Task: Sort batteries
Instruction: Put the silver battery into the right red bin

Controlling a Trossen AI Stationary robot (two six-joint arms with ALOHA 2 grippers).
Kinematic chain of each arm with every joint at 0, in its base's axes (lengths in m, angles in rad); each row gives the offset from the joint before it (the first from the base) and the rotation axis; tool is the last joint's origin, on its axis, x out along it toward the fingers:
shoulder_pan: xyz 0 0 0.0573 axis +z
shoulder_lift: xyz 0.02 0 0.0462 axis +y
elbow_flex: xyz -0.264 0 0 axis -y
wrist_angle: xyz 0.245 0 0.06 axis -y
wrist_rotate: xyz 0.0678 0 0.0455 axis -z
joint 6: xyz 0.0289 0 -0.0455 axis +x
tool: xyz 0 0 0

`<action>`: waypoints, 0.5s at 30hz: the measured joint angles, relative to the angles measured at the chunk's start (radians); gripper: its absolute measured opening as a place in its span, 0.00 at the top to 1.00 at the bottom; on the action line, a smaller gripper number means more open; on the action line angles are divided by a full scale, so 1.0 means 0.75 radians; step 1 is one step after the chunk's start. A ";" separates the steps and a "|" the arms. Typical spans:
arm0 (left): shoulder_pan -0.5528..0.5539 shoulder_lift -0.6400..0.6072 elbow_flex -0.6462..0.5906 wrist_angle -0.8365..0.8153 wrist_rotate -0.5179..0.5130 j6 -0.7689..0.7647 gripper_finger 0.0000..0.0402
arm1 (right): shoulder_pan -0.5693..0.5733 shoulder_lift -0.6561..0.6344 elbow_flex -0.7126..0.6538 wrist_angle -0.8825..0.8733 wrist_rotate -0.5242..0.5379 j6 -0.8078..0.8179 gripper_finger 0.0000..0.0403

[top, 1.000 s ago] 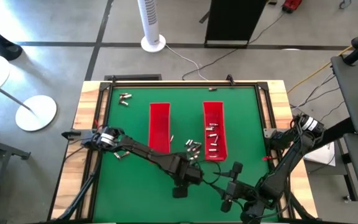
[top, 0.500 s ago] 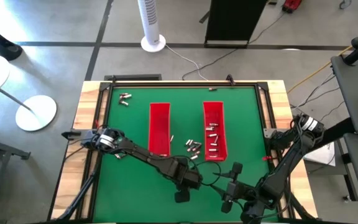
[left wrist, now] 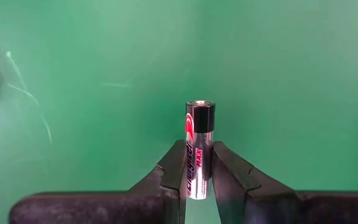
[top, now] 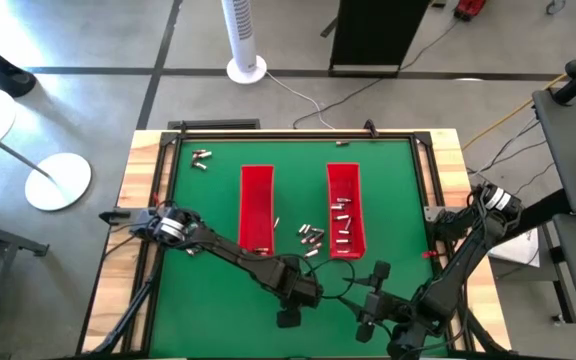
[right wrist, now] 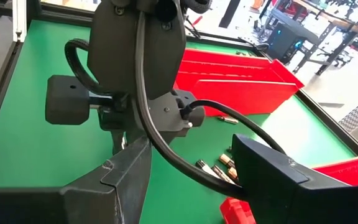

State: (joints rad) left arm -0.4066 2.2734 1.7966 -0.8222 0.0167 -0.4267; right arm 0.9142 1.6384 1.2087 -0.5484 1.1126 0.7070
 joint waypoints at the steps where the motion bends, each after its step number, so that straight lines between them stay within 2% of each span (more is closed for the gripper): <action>1: 0.000 0.006 0.000 0.002 0.003 0.000 0.91 | 0.001 0.000 0.000 -0.001 -0.003 -0.001 0.46; 15: 0.000 0.045 0.006 0.008 0.035 0.002 0.90 | 0.000 0.000 0.000 0.004 -0.008 0.000 0.46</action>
State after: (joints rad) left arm -0.4068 2.3070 1.8008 -0.8164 0.0433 -0.4255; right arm 0.9142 1.6384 1.2087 -0.5453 1.1067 0.7067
